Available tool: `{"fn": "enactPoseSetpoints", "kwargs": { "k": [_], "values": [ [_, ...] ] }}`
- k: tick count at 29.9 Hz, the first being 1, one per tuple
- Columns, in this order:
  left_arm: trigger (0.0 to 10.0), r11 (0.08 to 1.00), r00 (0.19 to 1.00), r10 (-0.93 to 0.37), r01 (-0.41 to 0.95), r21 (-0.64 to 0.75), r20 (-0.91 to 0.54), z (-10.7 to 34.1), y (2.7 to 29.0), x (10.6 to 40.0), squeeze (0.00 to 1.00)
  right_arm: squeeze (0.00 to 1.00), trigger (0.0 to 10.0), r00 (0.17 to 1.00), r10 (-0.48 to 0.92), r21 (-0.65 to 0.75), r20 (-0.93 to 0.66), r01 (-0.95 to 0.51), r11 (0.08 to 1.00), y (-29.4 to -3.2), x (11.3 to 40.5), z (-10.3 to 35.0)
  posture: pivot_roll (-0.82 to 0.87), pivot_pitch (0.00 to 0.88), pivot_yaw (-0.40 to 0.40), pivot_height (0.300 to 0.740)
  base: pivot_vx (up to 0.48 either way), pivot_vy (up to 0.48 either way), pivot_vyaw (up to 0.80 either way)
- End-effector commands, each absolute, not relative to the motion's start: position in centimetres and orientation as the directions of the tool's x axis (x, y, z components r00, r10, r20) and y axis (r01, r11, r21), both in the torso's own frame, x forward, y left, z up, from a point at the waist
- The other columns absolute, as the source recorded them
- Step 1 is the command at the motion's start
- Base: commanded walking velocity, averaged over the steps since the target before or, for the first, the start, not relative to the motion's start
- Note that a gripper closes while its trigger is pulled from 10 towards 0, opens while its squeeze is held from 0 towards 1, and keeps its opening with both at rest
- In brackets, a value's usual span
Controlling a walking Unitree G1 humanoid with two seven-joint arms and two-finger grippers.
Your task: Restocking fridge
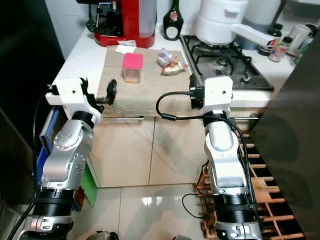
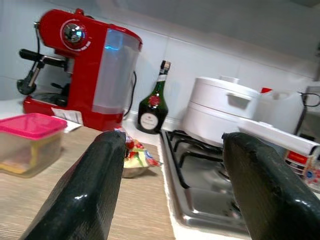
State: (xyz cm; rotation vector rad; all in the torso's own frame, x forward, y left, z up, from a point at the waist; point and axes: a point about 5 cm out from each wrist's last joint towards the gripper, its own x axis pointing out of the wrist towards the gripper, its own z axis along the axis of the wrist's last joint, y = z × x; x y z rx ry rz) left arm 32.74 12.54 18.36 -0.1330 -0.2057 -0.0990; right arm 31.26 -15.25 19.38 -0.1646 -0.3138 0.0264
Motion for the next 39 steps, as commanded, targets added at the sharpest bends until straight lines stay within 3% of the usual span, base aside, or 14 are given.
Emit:
{"fn": "enactPoseSetpoints", "kwargs": {
  "k": [1,10,12,31,39],
  "values": [
    [10.0,0.988,0.966,-0.104,0.127,-0.086,0.239,19.2,12.1,32.9,0.00,0.00,10.0,0.956,0.041,-0.149,0.291,0.003,0.989,-15.7,31.4,19.0,-0.02,0.000,-0.037,0.740,0.000,0.000,0.00],
    [10.0,0.989,0.966,-0.140,0.145,-0.007,0.219,19.2,12.2,33.4,0.00,0.00,10.0,0.954,0.014,-0.108,0.298,0.019,0.994,-14.9,31.4,18.6,-0.02,0.000,-0.003,0.740,0.000,0.000,0.00],
    [10.0,0.976,0.950,-0.207,0.216,-0.014,0.235,19.7,11.7,33.4,0.00,0.00,10.0,0.945,0.000,-0.103,0.327,0.036,0.994,-14.9,31.1,18.9,-0.02,0.000,0.014,0.740,0.150,0.000,0.00],
    [10.0,0.973,0.891,-0.218,0.229,0.022,0.399,23.3,11.3,33.3,0.00,0.00,10.0,0.931,0.001,-0.119,0.366,0.046,0.992,-14.3,30.7,19.1,0.00,0.000,0.028,0.740,0.478,0.000,0.00],
    [10.0,0.943,0.896,-0.268,0.320,-0.095,0.355,24.2,9.9,34.1,0.00,0.00,10.0,0.928,0.024,-0.125,0.371,0.024,0.992,-13.6,30.2,19.2,0.00,0.000,0.020,0.740,0.000,0.000,0.00]
  ]
}}
